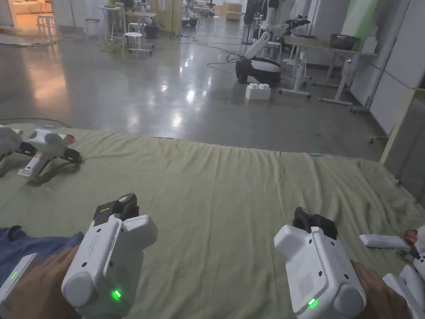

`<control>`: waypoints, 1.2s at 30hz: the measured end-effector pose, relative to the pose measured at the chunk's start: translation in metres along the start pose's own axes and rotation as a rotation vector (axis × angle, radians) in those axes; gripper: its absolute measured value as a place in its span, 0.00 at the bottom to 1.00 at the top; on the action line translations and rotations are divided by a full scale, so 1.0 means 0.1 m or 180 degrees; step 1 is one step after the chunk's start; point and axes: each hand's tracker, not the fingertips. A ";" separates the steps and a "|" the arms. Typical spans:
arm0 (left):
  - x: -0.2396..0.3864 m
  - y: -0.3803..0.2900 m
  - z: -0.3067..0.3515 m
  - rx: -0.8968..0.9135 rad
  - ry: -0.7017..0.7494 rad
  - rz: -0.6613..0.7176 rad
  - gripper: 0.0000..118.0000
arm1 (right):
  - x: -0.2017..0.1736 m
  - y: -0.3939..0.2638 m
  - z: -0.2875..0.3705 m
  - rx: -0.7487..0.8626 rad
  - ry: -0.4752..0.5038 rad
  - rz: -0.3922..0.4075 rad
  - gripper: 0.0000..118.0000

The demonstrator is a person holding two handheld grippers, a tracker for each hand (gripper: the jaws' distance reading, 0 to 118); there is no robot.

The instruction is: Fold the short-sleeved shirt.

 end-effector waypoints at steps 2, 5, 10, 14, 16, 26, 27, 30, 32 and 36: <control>-0.15 0.01 0.00 -0.0077 -0.0016 0.0552 0.00 | 0.01 -0.01 0.01 -0.0012 0.0005 -0.0243 0.00; -0.33 0.03 0.02 -0.0182 -0.0145 0.1761 0.00 | 0.15 -0.01 0.05 -0.0143 0.0055 -0.1330 0.00; -0.48 -0.30 -0.14 -0.0125 -0.0218 0.3817 0.00 | 0.34 -0.21 0.05 -0.0373 0.0044 -0.3776 0.00; -0.43 -0.36 -0.16 0.0031 -0.0120 0.4349 0.00 | 0.30 -0.29 0.08 -0.0391 -0.0072 -0.4444 0.00; -0.44 -0.37 -0.17 0.0094 -0.0161 0.4405 0.00 | 0.27 -0.26 0.11 -0.0364 -0.0048 -0.4430 0.00; -0.59 -0.48 -0.03 -0.0224 -0.0359 0.3948 0.00 | 0.27 -0.09 0.15 -0.0357 0.0054 -0.4110 0.00; -0.61 -0.54 -0.01 -0.0300 -0.0369 0.3891 0.00 | 0.26 -0.07 0.14 -0.0341 0.0066 -0.4088 0.00; -0.72 -0.82 0.04 -0.0527 -0.0451 0.3736 0.00 | 0.23 0.00 0.11 -0.0327 0.0155 -0.4028 0.00; -0.80 -1.06 0.06 -0.0802 -0.0528 0.3690 0.00 | 0.20 0.06 0.09 -0.0315 0.0233 -0.3988 0.00; -0.93 -1.67 0.04 -0.1412 -0.0725 0.3667 0.00 | 0.10 0.15 0.02 -0.0314 0.0381 -0.3955 0.00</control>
